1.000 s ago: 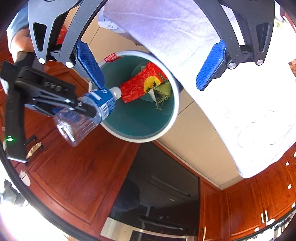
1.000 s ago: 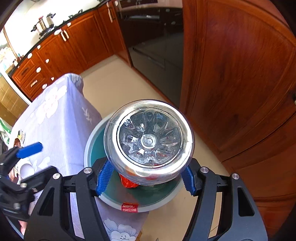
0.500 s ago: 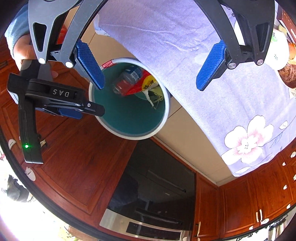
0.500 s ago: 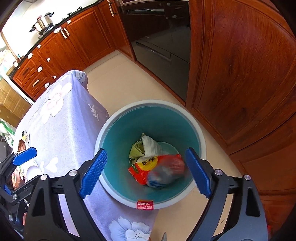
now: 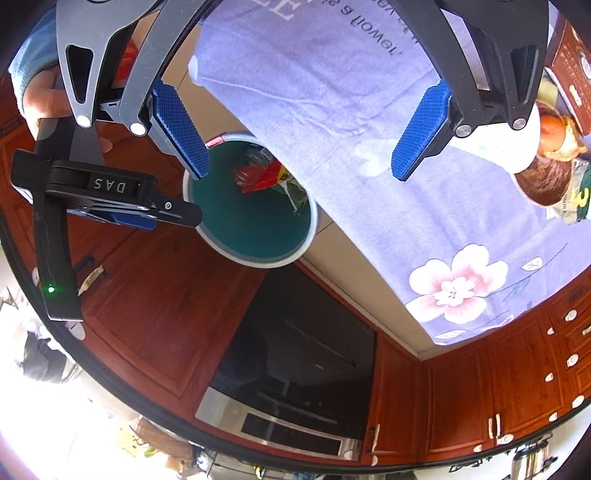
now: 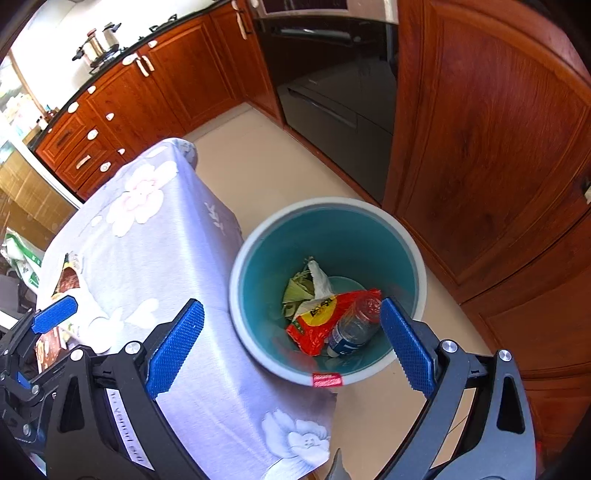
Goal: Collect trash
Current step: 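Grasp the white paper cup with the right gripper and lift it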
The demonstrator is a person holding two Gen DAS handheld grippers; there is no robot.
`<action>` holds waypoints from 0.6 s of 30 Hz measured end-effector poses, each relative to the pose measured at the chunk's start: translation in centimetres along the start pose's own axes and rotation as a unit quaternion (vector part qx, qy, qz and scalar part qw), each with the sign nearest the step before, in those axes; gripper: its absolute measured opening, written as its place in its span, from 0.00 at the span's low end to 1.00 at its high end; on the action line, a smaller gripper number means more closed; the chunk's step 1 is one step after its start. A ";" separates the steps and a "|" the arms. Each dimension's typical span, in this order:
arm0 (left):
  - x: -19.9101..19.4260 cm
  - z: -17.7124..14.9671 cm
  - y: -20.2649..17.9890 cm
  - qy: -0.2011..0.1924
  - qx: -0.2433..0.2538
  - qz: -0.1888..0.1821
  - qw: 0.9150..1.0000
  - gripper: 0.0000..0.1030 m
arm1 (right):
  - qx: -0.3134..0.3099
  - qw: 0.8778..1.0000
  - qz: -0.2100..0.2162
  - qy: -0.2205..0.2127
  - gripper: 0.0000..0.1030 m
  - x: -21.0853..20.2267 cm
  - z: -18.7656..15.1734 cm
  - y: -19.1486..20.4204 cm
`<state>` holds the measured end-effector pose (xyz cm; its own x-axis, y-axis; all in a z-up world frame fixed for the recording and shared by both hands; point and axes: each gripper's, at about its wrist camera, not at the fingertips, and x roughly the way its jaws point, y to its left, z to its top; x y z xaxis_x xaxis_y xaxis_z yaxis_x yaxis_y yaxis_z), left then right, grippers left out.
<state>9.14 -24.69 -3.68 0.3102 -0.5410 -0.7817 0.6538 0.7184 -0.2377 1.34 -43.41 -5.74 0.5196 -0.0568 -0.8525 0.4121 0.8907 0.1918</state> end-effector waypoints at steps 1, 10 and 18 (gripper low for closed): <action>-0.6 -0.2 0.3 -0.004 -0.002 0.001 1.000 0.96 | -0.003 1.000 0.001 -0.003 0.89 -0.4 -0.1 0.5; -5.6 -3.0 4.0 -0.032 -0.030 0.022 0.999 0.96 | -0.048 0.998 0.022 -0.018 0.93 -2.7 -1.0 5.9; -7.9 -6.2 9.7 -0.031 -0.074 0.052 0.995 0.96 | -0.123 0.990 0.062 0.005 0.93 -1.8 -1.6 13.1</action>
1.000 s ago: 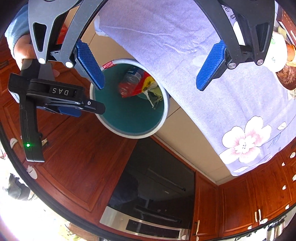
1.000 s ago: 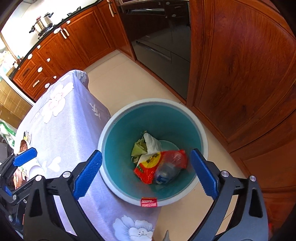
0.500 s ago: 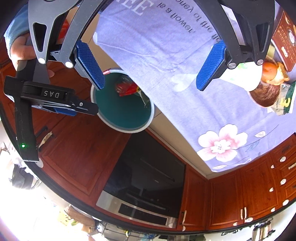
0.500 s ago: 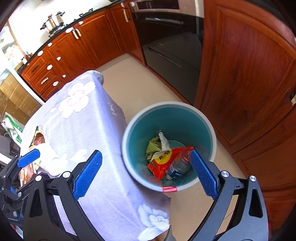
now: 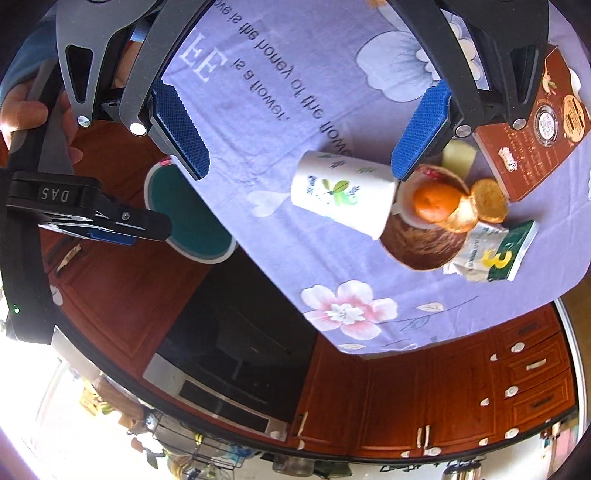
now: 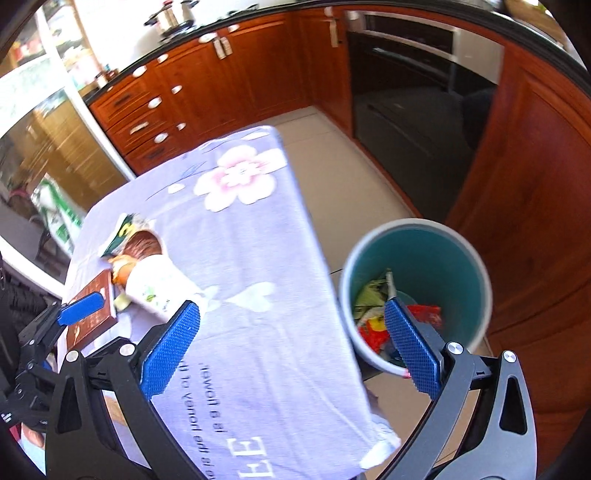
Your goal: Collect trash
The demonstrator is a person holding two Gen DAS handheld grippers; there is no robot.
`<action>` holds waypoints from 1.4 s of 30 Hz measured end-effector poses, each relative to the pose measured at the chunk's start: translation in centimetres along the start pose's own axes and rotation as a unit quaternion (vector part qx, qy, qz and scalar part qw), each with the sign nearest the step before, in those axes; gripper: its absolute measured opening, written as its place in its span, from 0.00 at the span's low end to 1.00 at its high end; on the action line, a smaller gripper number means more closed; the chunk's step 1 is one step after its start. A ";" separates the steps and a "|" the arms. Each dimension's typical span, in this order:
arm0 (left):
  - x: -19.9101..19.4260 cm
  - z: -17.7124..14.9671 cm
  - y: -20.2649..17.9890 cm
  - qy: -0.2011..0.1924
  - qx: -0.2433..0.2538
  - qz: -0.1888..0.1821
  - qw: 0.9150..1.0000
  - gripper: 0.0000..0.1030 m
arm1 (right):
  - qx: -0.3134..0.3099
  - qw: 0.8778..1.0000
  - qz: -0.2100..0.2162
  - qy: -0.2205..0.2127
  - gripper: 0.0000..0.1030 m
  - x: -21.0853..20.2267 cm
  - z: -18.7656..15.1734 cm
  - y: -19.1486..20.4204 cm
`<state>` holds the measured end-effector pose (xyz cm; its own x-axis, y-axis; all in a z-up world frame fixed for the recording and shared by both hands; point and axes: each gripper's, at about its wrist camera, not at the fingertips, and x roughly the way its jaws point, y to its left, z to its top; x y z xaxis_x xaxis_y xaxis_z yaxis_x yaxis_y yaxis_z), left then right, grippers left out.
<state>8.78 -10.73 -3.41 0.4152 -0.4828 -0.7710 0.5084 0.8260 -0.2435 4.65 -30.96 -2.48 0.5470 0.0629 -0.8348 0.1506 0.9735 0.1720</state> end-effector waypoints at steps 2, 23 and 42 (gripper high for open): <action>-0.1 -0.6 2.0 0.005 -0.014 0.010 1.000 0.96 | -0.024 1.000 0.012 0.012 0.93 1.1 0.2 2.1; -0.5 -2.2 15.3 0.017 -0.121 0.067 0.990 0.96 | -0.194 0.968 0.079 0.137 0.93 12.5 0.2 13.5; 0.6 -1.3 14.0 0.018 -0.104 0.069 0.992 0.96 | -0.197 0.972 0.064 0.107 0.60 9.7 -0.9 12.3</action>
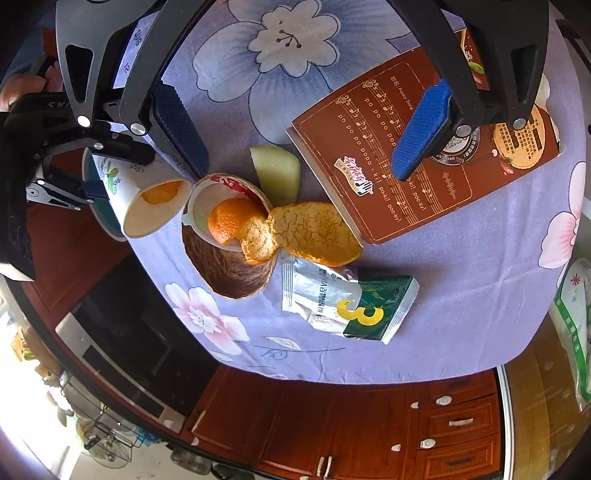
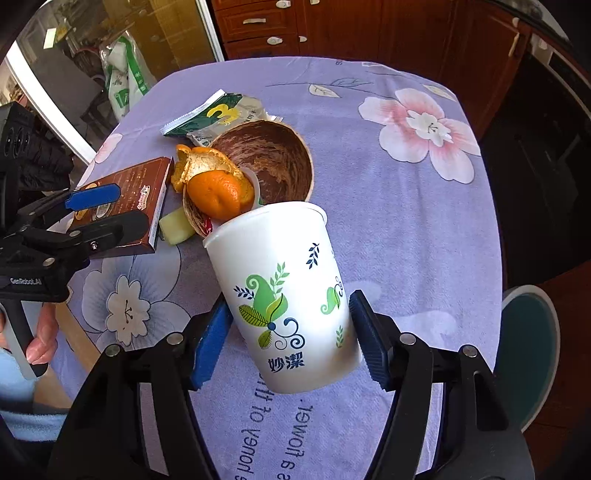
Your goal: Collect trash
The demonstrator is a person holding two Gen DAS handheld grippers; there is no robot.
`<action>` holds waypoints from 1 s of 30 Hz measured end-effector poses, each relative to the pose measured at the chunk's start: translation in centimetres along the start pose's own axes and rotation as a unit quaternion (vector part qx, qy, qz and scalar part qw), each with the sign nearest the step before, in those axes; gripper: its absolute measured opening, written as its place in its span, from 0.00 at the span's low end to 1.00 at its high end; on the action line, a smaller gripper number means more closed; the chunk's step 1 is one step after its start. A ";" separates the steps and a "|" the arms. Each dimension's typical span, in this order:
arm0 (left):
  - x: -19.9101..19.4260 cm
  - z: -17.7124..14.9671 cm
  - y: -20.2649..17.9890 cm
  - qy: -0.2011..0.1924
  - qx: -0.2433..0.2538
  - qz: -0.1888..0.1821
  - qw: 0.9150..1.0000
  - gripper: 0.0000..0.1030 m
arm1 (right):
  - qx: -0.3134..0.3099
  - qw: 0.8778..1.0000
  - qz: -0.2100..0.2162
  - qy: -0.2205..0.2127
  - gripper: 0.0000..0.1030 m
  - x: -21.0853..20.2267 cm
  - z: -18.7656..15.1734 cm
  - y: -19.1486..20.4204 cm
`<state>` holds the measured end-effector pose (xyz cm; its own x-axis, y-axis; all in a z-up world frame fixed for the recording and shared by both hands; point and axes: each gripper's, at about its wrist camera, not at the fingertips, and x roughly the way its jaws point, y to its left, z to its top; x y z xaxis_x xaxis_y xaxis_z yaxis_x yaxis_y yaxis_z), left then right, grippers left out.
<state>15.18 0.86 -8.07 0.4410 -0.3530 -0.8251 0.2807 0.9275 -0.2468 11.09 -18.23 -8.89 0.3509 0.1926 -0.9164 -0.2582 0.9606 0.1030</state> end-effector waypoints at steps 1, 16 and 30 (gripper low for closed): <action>0.1 0.2 -0.2 0.001 0.004 0.002 1.000 0.96 | 0.007 1.000 -0.001 -0.004 0.60 -0.4 -0.2 -0.4; 2.3 2.0 -2.5 0.002 0.057 0.027 0.998 0.78 | 0.073 0.997 0.007 -0.029 0.60 -1.2 -0.7 -3.7; 5.1 2.3 -5.0 0.014 0.107 0.065 0.992 0.74 | 0.102 0.994 0.024 -0.025 0.61 -0.4 -1.2 -5.3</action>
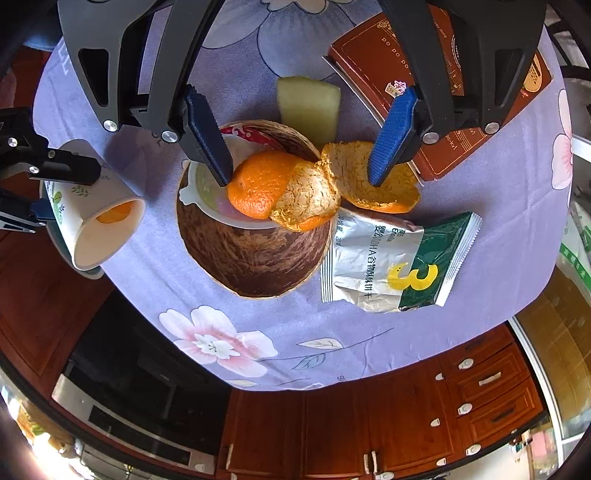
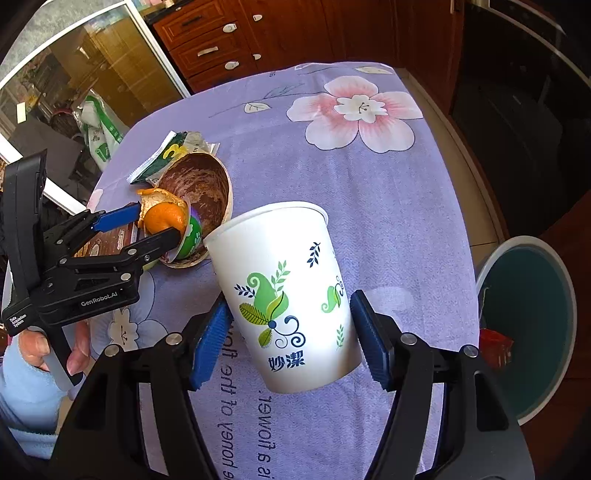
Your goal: Collect trash
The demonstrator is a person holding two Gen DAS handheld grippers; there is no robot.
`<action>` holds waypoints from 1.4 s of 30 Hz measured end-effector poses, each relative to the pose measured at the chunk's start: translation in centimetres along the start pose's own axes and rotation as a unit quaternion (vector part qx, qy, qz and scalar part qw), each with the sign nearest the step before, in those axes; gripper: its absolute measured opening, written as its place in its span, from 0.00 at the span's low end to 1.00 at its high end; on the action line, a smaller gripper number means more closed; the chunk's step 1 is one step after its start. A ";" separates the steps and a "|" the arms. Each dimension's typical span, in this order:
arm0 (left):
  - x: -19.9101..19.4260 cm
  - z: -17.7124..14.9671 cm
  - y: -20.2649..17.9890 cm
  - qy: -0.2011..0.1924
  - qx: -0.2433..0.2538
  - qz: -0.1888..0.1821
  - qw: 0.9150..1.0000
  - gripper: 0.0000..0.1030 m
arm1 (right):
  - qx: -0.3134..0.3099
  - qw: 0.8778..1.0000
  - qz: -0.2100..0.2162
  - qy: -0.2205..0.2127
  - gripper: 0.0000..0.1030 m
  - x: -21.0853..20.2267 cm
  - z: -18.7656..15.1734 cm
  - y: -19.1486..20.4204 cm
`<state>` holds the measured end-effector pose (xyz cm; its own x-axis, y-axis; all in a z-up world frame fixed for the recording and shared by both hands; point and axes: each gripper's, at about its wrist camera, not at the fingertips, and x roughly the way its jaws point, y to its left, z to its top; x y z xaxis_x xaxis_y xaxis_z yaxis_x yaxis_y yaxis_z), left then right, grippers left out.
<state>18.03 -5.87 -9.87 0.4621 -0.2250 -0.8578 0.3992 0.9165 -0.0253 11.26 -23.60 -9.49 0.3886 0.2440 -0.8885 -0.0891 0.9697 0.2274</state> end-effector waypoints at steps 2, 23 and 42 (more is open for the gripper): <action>0.0 0.0 -0.2 -0.006 0.005 0.003 1.000 0.69 | 0.003 1.000 0.001 0.000 0.60 0.1 0.0 -0.1; -2.8 -0.9 2.0 -0.007 -0.044 -0.041 0.998 0.34 | 0.001 1.000 -0.004 0.011 0.61 1.1 -0.5 0.2; -4.9 -4.5 3.5 0.005 -0.051 -0.015 0.999 0.43 | -0.007 1.000 -0.008 0.013 0.61 1.2 -0.8 0.6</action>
<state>13.59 -0.10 -8.02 0.4432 -0.2502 -0.8608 0.3302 0.9383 -0.1027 10.94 -22.76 -10.72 0.3665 0.2276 -0.9022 -0.0949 0.9737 0.2071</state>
